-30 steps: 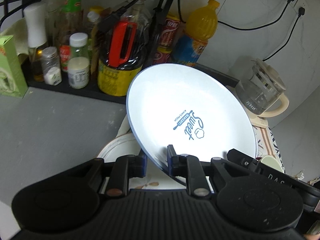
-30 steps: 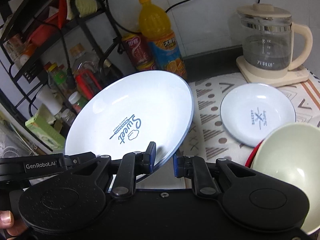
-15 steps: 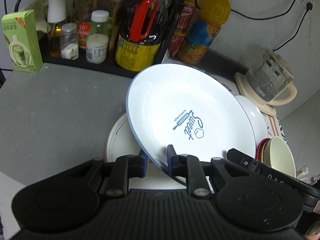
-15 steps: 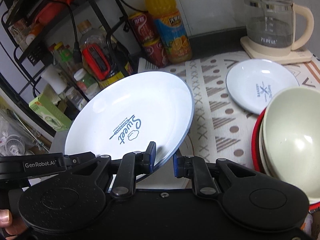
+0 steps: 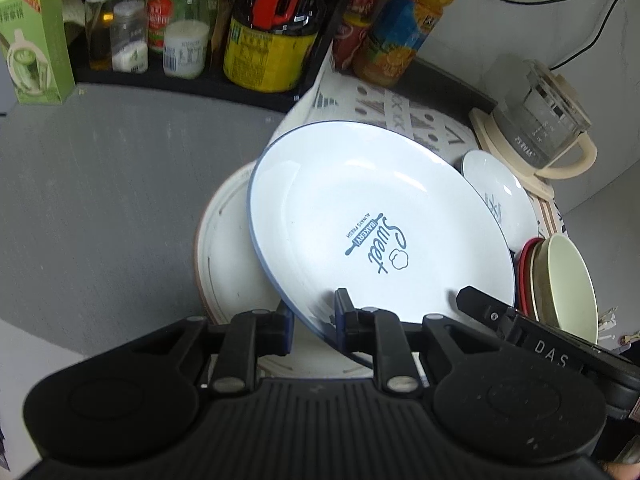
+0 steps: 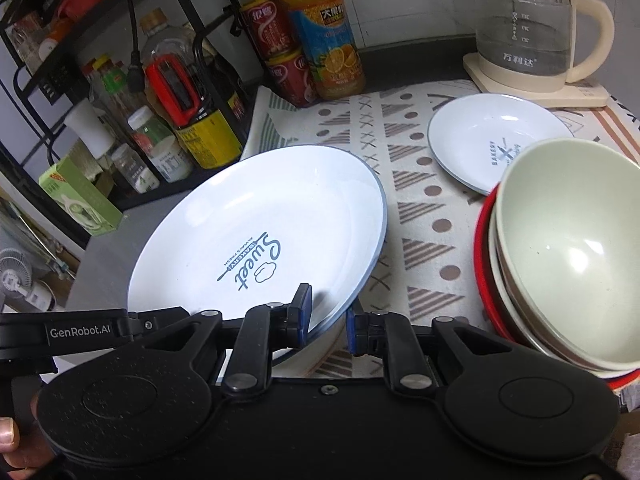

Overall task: Organize plates and bowls
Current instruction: 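Lower the 'Sweet' plate onto the flower-pattern plate with both grippers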

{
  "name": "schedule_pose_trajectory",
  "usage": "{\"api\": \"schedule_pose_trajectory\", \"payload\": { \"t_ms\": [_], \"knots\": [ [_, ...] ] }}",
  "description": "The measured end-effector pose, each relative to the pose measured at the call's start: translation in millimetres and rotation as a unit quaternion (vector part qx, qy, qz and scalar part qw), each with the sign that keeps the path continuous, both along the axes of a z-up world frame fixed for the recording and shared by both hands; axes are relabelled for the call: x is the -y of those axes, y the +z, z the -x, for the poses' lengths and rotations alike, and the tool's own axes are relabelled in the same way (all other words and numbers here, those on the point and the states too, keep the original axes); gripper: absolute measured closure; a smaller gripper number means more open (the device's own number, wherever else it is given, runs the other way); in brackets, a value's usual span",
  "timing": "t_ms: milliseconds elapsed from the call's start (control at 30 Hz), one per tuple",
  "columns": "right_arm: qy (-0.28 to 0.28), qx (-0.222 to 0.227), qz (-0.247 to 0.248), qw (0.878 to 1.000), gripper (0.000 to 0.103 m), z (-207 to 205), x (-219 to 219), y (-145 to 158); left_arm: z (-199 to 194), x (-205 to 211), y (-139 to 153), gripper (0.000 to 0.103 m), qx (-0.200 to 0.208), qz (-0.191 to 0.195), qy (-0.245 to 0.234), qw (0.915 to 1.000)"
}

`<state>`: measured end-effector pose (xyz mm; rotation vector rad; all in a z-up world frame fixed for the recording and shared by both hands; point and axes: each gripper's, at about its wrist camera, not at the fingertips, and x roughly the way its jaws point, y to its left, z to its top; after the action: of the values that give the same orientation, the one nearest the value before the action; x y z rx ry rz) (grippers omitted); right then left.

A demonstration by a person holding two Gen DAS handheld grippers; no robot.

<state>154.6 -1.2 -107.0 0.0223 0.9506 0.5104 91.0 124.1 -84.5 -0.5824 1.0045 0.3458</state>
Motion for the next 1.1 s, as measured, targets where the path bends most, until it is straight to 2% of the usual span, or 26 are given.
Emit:
{"api": "schedule_pose_trajectory", "payload": {
  "t_ms": [667,800,967,1100],
  "knots": [
    [0.006,-0.01,0.03,0.999,0.086,1,-6,-10,5,-3,-24,0.082,-0.04,0.049,0.015,0.9979],
    [0.01,-0.012,0.037,0.999,0.086,2,-10,-15,4,-6,-27,0.079,-0.054,0.057,0.01,0.9969],
    [0.012,-0.009,0.05,0.999,0.088,3,-15,-20,2,-5,-22,0.071,-0.076,0.022,-0.006,0.9968],
    [0.011,-0.011,0.052,0.999,0.09,1,-15,-22,7,-12,-13,0.062,-0.064,-0.006,-0.002,0.9979]
  ]
}}
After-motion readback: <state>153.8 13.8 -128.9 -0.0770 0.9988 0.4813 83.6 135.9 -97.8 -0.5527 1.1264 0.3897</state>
